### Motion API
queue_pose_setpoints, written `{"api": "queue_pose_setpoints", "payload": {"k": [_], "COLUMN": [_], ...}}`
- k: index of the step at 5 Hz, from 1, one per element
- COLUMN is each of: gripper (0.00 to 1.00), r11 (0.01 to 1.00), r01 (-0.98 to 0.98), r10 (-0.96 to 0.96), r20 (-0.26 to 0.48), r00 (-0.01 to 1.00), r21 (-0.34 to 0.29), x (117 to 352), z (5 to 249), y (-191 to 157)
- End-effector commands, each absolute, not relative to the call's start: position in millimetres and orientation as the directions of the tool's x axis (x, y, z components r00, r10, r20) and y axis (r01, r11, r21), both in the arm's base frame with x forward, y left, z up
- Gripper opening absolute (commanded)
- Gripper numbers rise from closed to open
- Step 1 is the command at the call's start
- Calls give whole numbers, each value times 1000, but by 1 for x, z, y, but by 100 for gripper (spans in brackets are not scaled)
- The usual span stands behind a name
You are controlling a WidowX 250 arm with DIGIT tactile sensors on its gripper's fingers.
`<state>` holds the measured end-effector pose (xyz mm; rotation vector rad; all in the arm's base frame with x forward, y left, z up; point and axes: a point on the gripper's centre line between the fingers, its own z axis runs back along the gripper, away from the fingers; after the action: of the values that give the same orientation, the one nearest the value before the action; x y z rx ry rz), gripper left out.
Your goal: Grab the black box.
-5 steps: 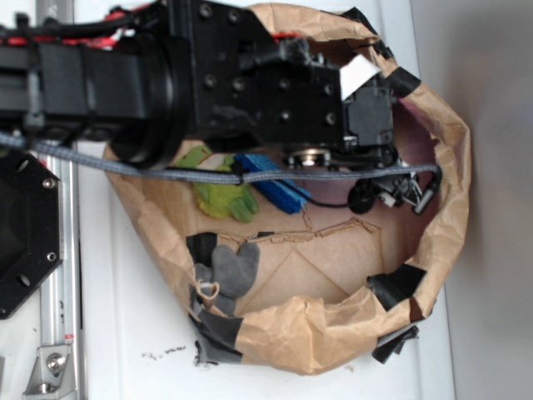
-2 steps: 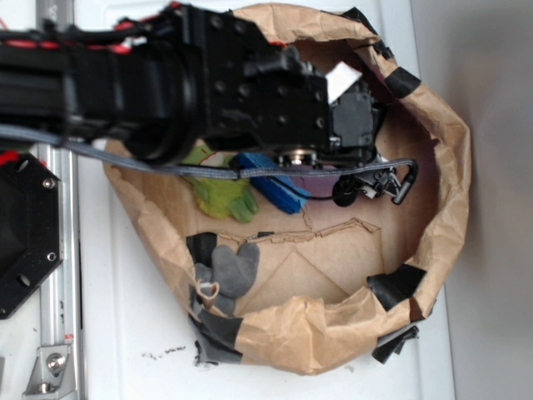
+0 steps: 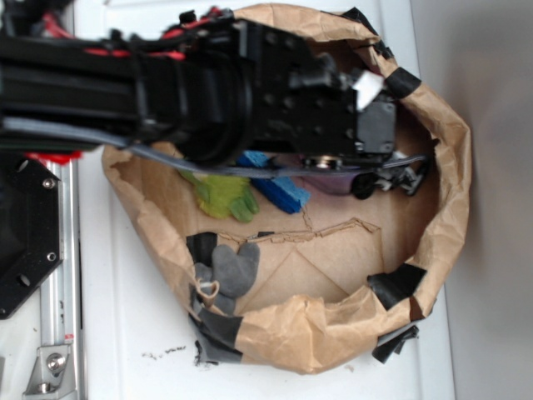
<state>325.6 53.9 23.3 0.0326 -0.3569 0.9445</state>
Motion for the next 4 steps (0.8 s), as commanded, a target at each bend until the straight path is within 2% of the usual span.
{"api": "queue_pose_setpoints", "payload": {"k": [1,2,4], "gripper": [100,0,0], "r11": [588,581,592], "r01": [-786,-790,-782], "r10": [788,797,791], "r20": [350,335,328], "r00": [506,503,516], "r21": [-189,-195,-197], "x": [341,341,335], "z": [39,37,37], "y": [67,65,61]}}
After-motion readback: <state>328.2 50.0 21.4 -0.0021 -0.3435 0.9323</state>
